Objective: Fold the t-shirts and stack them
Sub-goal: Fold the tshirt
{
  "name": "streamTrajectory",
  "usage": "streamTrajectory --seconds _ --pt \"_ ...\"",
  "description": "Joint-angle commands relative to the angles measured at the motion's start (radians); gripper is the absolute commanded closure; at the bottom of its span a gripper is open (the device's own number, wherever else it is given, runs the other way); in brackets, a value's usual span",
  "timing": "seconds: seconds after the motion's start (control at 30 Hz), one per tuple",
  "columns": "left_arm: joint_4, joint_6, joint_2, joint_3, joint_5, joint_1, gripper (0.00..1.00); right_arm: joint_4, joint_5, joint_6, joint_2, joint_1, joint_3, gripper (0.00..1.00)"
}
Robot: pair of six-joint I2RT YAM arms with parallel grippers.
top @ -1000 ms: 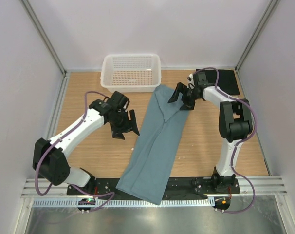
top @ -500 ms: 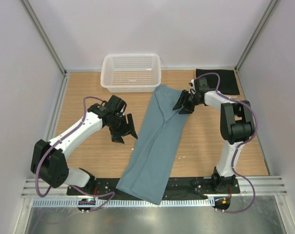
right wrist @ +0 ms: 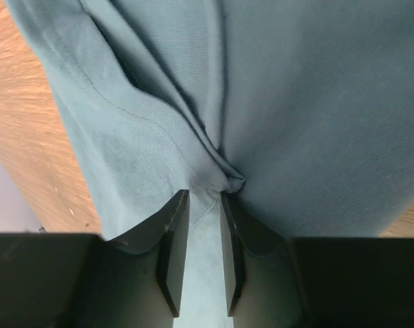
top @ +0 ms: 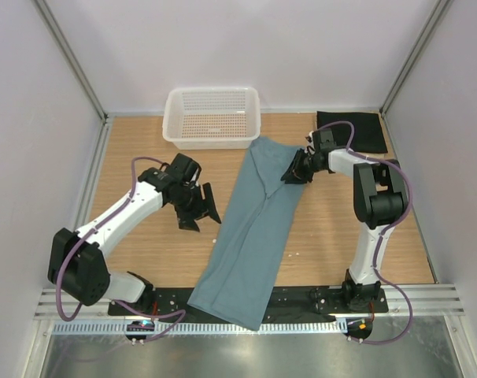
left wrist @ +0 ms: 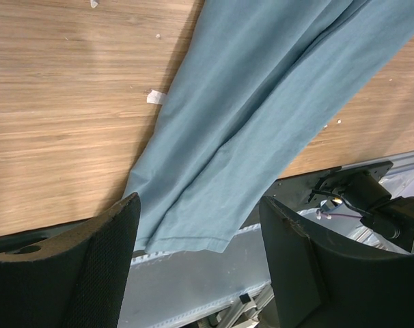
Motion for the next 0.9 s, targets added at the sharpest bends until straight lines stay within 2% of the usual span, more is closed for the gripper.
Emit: streamTrajectory --seconds 0.0,0.03,0.17,0.47,0.77,0.87 --pt "-0.001 0.024 -0.041 0.0 0.02 0.015 0.28 0.008 0.021 0.01 -0.007 -0.001 0.032 0.69" --pt "-0.004 0.026 -0.044 0.0 0.019 0.015 0.28 0.002 0.031 0.01 -0.015 -0.001 0.032 0.62" --pt "-0.003 0.03 -0.053 -0.017 0.025 0.032 0.28 0.019 0.048 0.031 -0.02 -0.006 0.011 0.58" --pt "-0.009 0.047 -0.052 -0.018 0.045 0.055 0.28 0.008 0.085 0.067 0.011 -0.019 0.057 0.68" --pt "-0.015 0.059 -0.064 -0.029 0.058 0.075 0.28 0.023 0.102 0.114 0.037 -0.03 0.052 0.66" --pt "-0.018 0.064 -0.063 -0.026 0.063 0.079 0.28 0.034 0.073 0.111 0.056 -0.03 0.066 0.75"
